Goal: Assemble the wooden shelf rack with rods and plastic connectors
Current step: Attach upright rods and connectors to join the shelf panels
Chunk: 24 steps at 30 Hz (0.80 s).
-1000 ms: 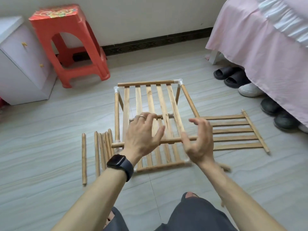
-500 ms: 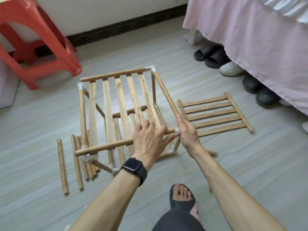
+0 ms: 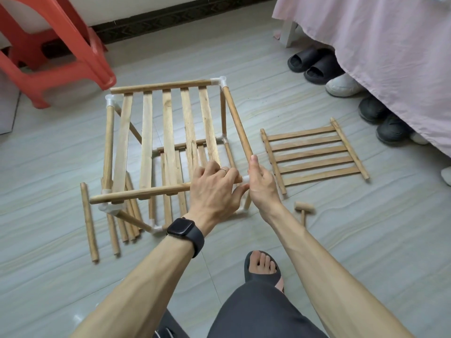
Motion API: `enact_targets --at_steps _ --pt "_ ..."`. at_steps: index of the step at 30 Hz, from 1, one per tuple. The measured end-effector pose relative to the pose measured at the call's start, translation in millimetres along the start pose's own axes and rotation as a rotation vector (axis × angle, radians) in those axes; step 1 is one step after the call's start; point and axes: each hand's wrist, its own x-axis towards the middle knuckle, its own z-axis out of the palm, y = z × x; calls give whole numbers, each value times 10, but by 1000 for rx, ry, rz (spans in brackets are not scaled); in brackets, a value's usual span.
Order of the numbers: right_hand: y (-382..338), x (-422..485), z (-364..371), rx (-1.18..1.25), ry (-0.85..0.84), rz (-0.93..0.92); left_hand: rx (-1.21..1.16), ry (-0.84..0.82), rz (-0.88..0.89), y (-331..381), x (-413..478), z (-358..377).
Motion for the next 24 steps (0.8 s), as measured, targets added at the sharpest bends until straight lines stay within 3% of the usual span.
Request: enact_targets --at_steps 11,17,21,24 --pt "111 -120 263 70 84 20 65 144 44 -106 -205 90" --pt "96 -96 268 31 48 56 85 90 26 -48 -175 19" --pt "85 -75 166 -25 -16 37 68 37 156 -170 -160 7" --pt "39 -100 160 -30 71 14 87 36 287 -407 -276 -44"
